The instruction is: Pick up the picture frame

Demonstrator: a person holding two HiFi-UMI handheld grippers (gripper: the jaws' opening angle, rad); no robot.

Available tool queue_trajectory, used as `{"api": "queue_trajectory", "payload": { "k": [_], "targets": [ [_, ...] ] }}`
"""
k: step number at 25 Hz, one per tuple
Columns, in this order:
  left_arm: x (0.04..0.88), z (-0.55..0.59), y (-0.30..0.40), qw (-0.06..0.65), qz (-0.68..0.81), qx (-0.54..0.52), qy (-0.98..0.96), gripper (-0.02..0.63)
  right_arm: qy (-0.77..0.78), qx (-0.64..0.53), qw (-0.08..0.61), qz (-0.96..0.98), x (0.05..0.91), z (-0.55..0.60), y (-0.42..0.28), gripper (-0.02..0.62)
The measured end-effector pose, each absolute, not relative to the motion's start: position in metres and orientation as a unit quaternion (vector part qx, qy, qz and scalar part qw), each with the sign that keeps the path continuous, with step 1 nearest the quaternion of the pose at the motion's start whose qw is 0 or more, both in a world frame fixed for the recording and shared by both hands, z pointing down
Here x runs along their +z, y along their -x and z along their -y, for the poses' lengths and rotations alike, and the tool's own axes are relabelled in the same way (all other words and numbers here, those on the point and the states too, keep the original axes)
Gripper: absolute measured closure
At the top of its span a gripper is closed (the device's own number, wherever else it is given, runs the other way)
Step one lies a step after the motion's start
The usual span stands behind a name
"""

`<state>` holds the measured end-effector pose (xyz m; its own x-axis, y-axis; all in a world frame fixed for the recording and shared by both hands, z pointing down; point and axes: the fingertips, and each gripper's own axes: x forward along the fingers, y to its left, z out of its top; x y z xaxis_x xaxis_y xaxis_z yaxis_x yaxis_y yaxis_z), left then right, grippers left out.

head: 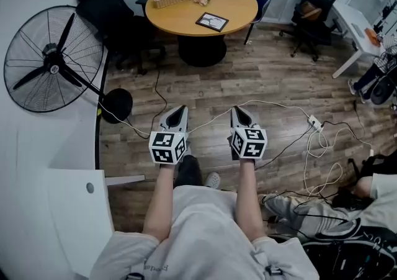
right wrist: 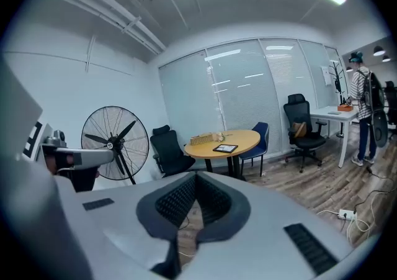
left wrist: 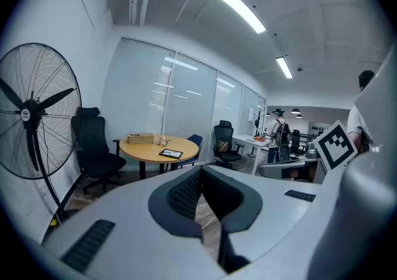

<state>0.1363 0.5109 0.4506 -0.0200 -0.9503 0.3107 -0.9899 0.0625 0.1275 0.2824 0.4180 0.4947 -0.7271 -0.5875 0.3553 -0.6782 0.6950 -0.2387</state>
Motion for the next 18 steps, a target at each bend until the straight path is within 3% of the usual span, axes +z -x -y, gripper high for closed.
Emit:
{"api": "queue_trajectory", "payload": {
  "k": [18],
  "targets": [
    [0.445,-0.394,-0.052,0.172,0.713,0.030,-0.679,0.580,-0.328,0.168,0.165,0.915,0.501,-0.320,-0.213,0.571]
  ]
}}
